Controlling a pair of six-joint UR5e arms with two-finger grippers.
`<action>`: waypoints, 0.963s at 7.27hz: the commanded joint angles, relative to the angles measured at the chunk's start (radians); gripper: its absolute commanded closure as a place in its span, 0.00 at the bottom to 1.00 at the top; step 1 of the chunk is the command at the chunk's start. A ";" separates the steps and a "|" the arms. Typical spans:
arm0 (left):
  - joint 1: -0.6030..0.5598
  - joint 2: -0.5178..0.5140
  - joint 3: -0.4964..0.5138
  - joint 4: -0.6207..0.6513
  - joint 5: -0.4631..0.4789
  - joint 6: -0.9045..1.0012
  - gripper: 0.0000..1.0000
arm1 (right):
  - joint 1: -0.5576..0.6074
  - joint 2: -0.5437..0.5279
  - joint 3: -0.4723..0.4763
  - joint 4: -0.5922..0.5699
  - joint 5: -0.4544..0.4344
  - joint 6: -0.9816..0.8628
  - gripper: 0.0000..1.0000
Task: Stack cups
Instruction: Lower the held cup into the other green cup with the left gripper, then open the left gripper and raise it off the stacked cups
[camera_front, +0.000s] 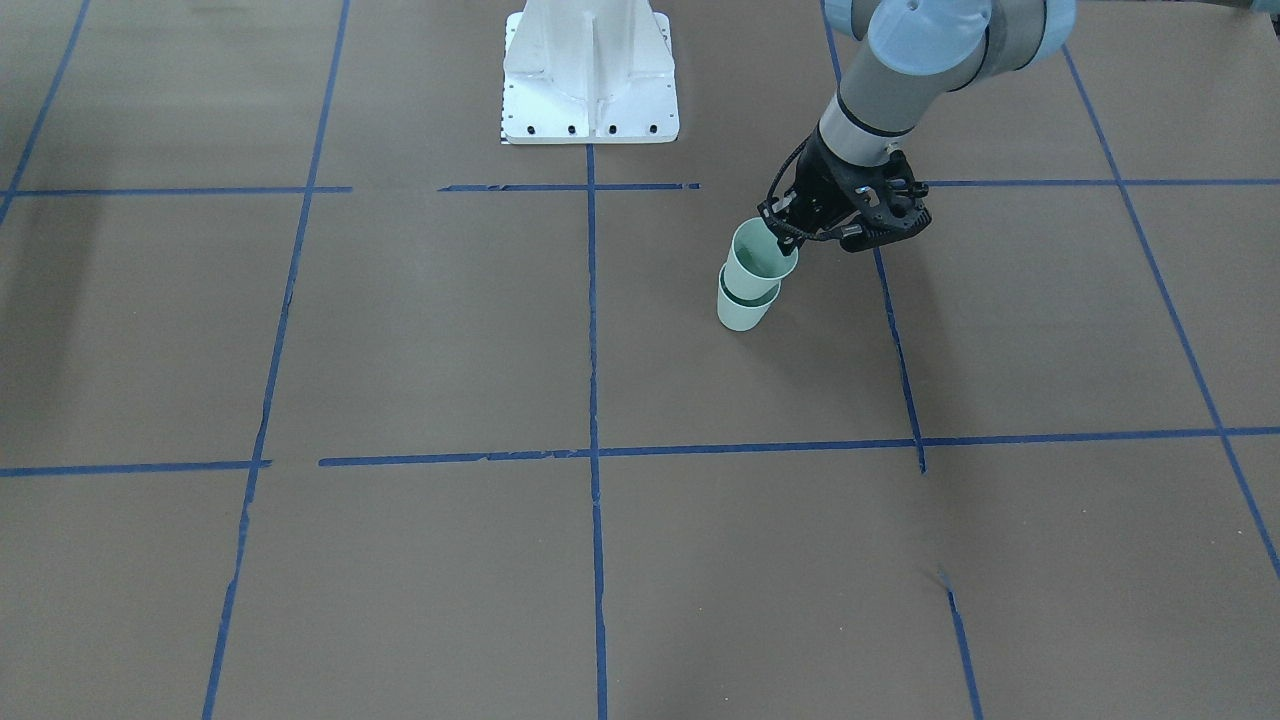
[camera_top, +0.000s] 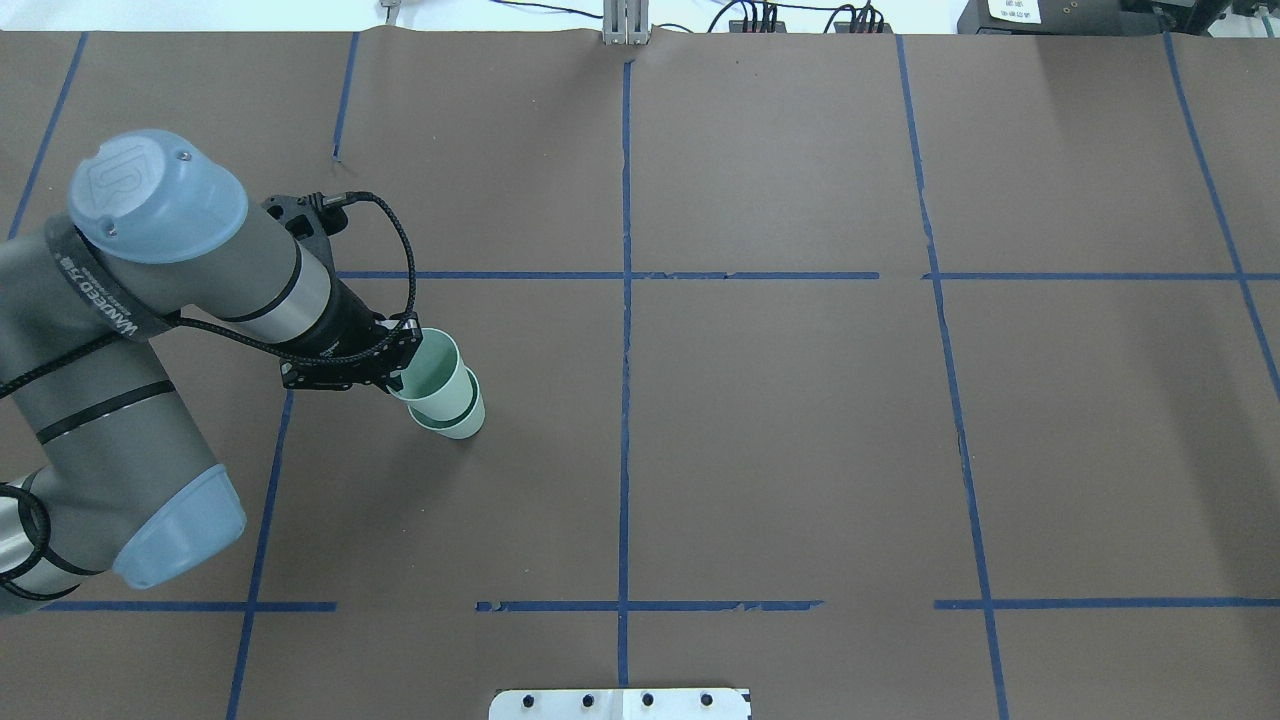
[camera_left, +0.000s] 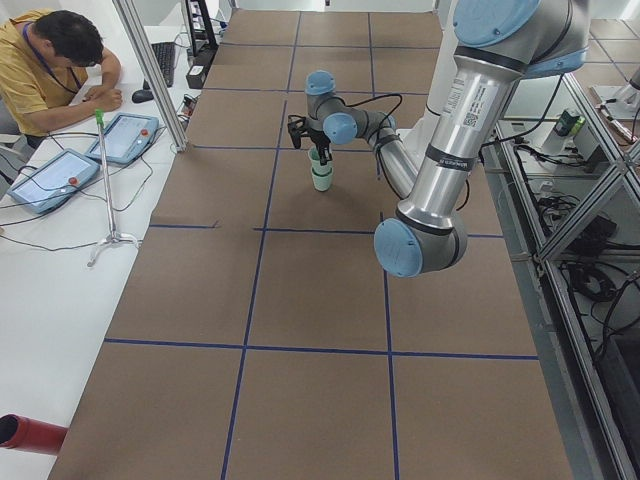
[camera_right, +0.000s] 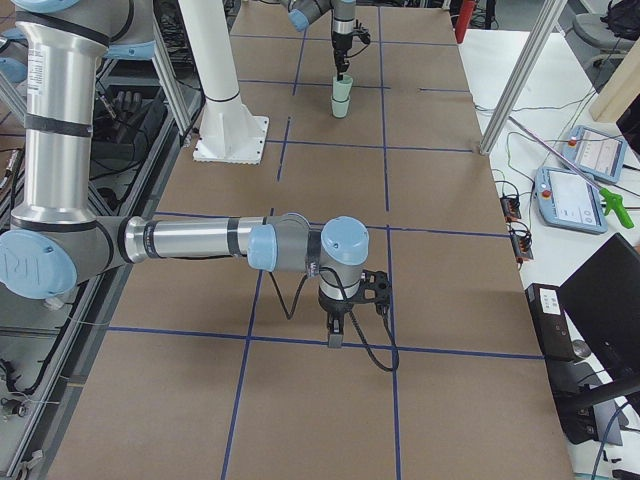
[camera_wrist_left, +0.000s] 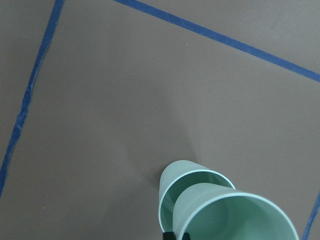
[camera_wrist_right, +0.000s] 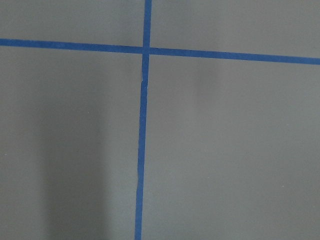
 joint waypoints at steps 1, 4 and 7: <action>0.001 0.000 0.007 0.000 0.013 -0.003 0.01 | -0.001 0.000 0.000 0.000 0.000 0.000 0.00; -0.010 0.012 -0.005 -0.006 0.021 0.013 0.00 | 0.000 0.000 0.000 0.000 0.000 0.000 0.00; -0.116 0.131 -0.018 -0.015 0.014 0.331 0.00 | 0.000 0.000 0.000 0.000 0.000 0.000 0.00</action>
